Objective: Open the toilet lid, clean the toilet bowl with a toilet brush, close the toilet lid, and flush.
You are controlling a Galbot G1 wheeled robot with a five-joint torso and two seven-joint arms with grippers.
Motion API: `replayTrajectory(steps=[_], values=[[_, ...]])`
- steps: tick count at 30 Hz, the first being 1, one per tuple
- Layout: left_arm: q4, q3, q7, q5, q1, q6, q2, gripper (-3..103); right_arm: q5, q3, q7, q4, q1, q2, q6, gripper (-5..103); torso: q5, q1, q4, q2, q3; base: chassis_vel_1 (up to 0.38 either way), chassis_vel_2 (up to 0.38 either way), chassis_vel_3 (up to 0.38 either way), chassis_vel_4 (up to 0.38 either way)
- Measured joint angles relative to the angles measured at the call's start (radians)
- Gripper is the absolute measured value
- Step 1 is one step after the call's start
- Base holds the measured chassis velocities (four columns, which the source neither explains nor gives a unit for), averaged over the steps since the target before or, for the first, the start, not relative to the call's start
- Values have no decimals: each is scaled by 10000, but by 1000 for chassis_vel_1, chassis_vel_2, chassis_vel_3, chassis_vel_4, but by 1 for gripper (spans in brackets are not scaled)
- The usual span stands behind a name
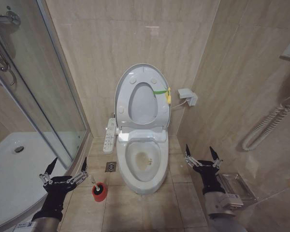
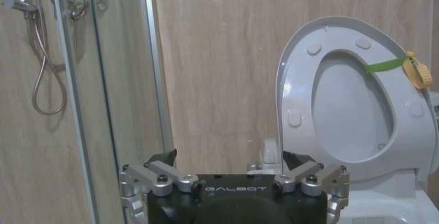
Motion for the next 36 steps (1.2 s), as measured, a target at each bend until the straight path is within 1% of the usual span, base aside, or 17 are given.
replayTrajectory(steps=[25,26,27,28,29,31,32,35,36], values=[[48,40,-11,-47,-94,54,12,100,0,0,0,0,0,0,0,100,1,0,1,0,0,0,0,0,0],[135,112,-40,-136,-242,154,36,100,0,0,0,0,0,-1,0,100,4,0,5,0,0,0,0,0,0],[371,308,-122,-395,-662,431,107,100,0,0,0,0,0,0,0,100,2,0,2,0,0,0,0,0,0],[371,308,-122,-395,-662,431,107,100,0,0,0,0,0,0,0,100,2,0,2,0,0,0,0,0,0],[520,424,-172,-553,-920,603,154,100,0,1,0,0,0,0,0,100,-1,0,0,0,0,0,0,0,0],[1005,826,-342,-1082,-1771,1184,301,100,0,0,0,0,0,-1,0,100,-1,0,0,0,0,0,0,0,0],[1005,826,-342,-1082,-1771,1184,301,100,0,0,0,0,0,-1,0,100,-1,0,0,0,0,0,0,0,0],[1699,1405,-587,-1843,-2999,2005,515,100,0,0,0,0,0,0,0,100,0,1,-1,0,1,0,0,0,0],[1699,1405,-587,-1843,-2999,2005,515,100,0,0,0,0,0,0,0,100,0,1,-1,0,1,0,0,0,0]])
